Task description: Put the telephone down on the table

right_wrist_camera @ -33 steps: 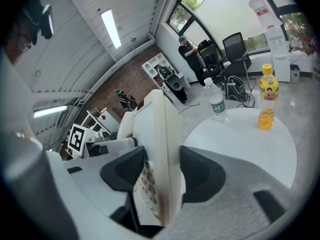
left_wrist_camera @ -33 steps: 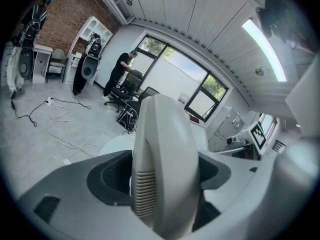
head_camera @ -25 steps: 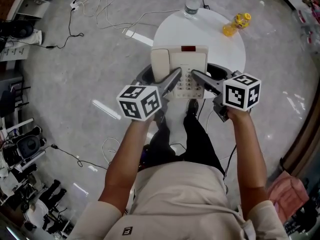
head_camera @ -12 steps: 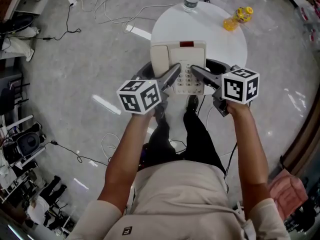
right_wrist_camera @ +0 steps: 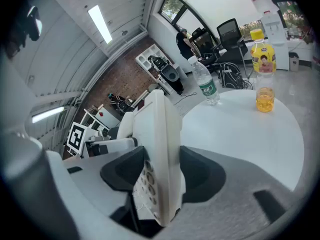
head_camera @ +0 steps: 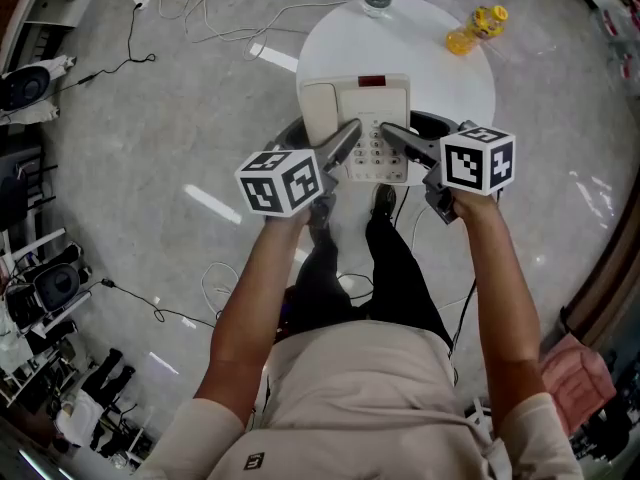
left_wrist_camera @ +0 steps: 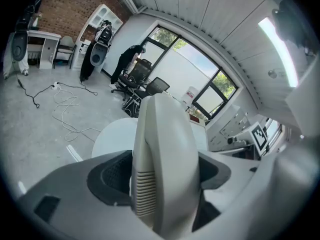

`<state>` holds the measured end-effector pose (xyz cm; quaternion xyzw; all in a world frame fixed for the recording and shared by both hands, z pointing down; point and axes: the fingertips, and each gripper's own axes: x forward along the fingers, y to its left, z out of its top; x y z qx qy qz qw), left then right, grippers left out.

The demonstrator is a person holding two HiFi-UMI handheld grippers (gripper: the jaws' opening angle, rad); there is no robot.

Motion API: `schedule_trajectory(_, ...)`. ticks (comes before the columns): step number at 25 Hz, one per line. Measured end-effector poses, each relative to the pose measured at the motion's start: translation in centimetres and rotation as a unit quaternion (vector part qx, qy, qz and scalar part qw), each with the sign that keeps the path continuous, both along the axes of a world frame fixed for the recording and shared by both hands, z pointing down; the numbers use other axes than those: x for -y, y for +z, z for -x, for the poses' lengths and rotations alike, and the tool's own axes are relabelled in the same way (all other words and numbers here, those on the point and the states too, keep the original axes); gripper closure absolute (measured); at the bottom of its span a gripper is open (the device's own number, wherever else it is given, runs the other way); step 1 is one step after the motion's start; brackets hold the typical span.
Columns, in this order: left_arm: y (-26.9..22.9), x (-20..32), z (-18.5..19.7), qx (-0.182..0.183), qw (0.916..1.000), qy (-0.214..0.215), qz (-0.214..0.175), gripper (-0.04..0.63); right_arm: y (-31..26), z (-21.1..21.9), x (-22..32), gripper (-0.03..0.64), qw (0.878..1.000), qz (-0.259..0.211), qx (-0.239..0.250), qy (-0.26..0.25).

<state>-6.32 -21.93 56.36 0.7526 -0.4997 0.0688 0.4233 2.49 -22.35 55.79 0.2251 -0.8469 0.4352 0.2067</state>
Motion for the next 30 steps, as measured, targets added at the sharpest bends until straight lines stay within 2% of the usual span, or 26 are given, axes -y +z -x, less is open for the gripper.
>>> schedule_trajectory(30, 7.1, -0.1, -1.2, 0.005, 0.9988, -0.001, 0.050, 0.239, 7.1, -1.1, 0.0, 0.403, 0.999, 0.044, -0.009, -0.006)
